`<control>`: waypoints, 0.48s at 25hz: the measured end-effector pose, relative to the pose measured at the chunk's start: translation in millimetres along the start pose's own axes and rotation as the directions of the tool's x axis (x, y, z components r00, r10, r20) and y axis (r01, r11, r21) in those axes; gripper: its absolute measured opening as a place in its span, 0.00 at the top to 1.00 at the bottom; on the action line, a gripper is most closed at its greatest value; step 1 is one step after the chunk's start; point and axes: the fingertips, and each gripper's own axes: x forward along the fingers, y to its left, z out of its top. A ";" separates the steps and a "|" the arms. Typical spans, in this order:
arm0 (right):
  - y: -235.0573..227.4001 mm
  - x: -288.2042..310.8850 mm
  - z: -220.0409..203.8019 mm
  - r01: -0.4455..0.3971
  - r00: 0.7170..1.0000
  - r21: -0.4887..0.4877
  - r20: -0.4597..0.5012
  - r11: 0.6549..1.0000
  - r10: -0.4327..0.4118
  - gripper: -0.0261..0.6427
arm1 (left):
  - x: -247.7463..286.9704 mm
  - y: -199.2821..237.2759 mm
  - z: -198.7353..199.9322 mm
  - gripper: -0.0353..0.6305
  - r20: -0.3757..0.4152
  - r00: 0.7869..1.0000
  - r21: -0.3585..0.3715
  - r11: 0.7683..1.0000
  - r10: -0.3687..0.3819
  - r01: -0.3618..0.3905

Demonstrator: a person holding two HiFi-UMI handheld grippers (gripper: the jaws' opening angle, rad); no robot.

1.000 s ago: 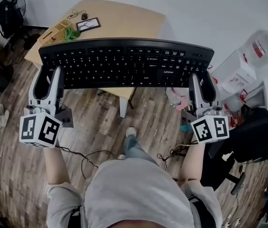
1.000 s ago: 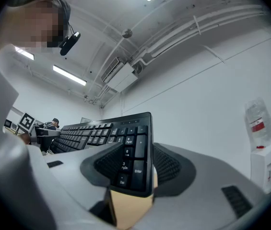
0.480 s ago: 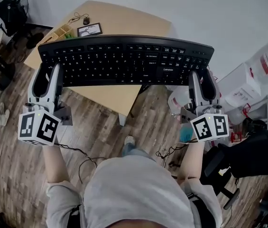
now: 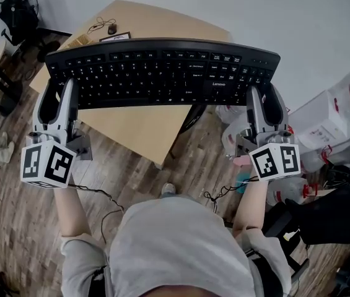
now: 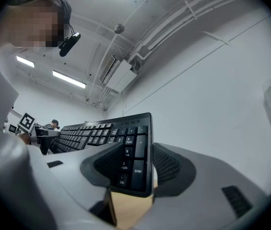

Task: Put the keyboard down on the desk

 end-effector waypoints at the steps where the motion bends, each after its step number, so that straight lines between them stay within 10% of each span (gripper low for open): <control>1: 0.4 -0.4 1.2 0.000 1.000 -0.004 0.002 1.000 0.000 0.69 | -0.6 0.1 0.0 0.60 0.004 1.000 -0.002 1.000 -0.001 0.001; 12: -1.3 2.9 -0.8 -0.016 1.000 0.030 -0.010 0.999 0.016 0.69 | -5.5 -3.0 6.8 0.60 -0.021 0.999 0.015 0.999 0.029 -0.028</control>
